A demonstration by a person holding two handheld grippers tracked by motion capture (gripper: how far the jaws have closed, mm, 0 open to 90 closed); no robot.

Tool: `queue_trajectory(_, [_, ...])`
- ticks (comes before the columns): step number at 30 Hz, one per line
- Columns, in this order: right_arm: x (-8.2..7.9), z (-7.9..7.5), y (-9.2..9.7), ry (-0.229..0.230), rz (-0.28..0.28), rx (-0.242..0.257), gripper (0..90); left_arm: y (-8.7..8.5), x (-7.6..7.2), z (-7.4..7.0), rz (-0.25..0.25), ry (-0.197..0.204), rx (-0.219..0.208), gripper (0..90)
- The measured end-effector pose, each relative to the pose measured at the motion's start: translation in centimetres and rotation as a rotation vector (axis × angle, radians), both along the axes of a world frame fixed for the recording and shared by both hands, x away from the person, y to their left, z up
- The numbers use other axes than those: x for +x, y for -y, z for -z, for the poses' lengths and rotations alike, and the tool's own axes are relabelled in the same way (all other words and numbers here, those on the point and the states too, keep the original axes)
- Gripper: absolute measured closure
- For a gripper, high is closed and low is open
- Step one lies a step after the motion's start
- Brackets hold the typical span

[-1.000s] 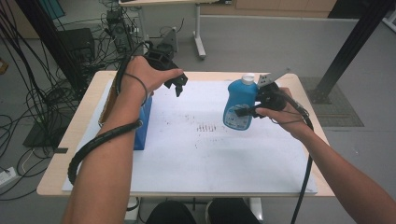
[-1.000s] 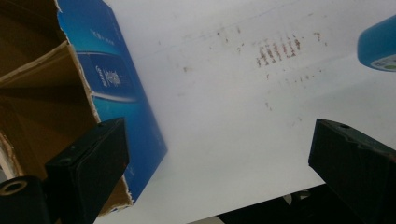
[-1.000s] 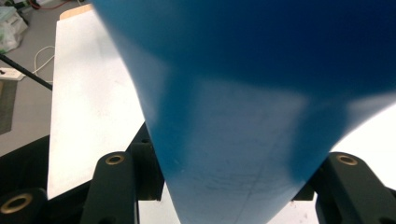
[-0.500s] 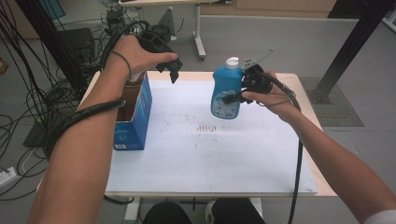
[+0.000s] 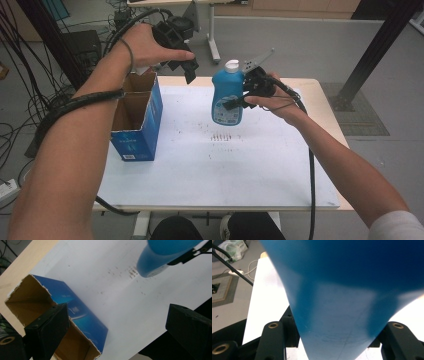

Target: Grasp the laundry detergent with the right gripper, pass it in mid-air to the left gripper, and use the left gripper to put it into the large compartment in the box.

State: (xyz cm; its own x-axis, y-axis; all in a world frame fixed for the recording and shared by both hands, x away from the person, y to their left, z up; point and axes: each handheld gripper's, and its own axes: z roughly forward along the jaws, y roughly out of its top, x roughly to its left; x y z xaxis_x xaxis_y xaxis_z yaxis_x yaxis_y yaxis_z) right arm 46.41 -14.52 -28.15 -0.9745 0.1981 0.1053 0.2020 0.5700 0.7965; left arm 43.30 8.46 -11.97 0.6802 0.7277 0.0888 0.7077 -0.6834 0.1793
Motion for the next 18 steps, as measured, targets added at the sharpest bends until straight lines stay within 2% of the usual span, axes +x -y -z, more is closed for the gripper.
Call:
queue_trajectory(10, [-0.1, 0.8, -3.1, 0.039, -0.061, 0.001, 44.1, 0.4, -0.6, 0.1, 0.098, 0.001, 0.037, 5.6])
queue_trajectory(18, [-0.1, 1.6, -4.9, 0.046, -0.104, -0.014, 44.1, 0.5, -0.5, 0.4, 0.154, 0.003, 0.055, 5.6])
